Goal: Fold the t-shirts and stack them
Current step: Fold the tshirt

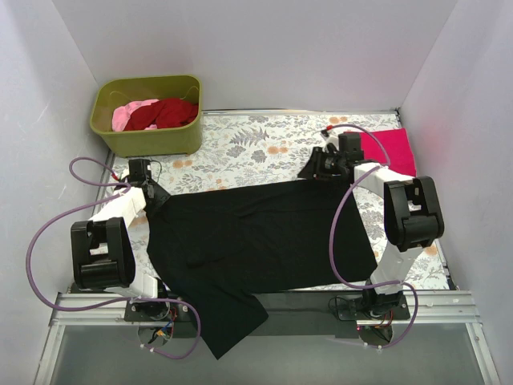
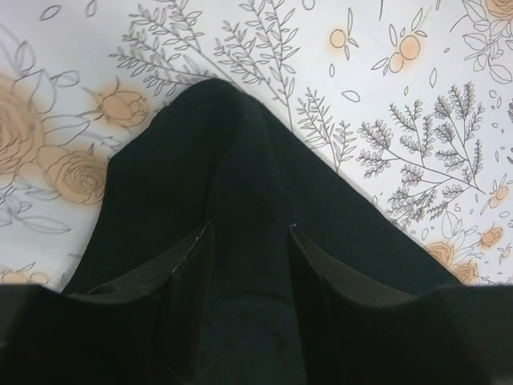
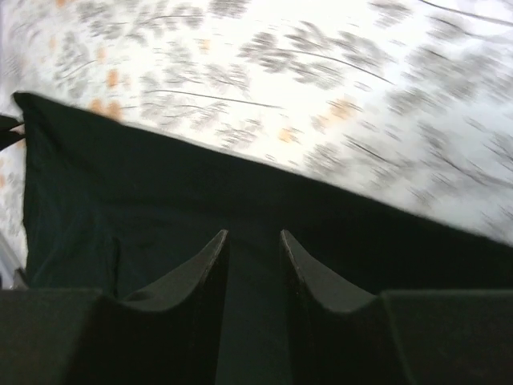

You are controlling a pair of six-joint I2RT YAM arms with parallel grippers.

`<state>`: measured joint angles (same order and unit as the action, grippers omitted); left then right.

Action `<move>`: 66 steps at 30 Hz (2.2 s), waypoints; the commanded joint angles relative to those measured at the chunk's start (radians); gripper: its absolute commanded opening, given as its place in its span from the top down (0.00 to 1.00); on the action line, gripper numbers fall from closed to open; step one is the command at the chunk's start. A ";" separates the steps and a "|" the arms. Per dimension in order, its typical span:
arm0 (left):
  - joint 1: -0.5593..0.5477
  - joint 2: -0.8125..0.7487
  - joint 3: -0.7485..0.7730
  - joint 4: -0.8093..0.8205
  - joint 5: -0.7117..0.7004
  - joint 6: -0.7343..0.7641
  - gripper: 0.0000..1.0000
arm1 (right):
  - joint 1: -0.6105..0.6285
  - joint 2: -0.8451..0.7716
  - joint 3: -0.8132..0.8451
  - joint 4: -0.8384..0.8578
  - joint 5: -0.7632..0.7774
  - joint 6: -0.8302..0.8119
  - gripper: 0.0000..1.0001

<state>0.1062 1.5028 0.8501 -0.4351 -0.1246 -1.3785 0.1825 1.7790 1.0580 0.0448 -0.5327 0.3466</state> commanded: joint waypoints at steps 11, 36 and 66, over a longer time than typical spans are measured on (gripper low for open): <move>0.001 -0.098 -0.097 -0.013 -0.079 -0.021 0.63 | 0.418 0.315 0.440 0.079 -0.173 0.017 0.67; 0.006 -0.012 -0.135 -0.051 -0.148 -0.013 0.71 | 0.399 0.593 0.554 0.124 -0.012 0.204 0.67; 0.020 -0.036 -0.017 -0.025 0.002 -0.034 0.61 | 0.146 -0.028 0.033 0.118 -0.027 0.051 0.67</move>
<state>0.1223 1.4605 0.8253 -0.4667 -0.1345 -1.4136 0.3412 1.8050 1.1469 0.1627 -0.5526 0.4400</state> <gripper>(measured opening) 0.406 0.332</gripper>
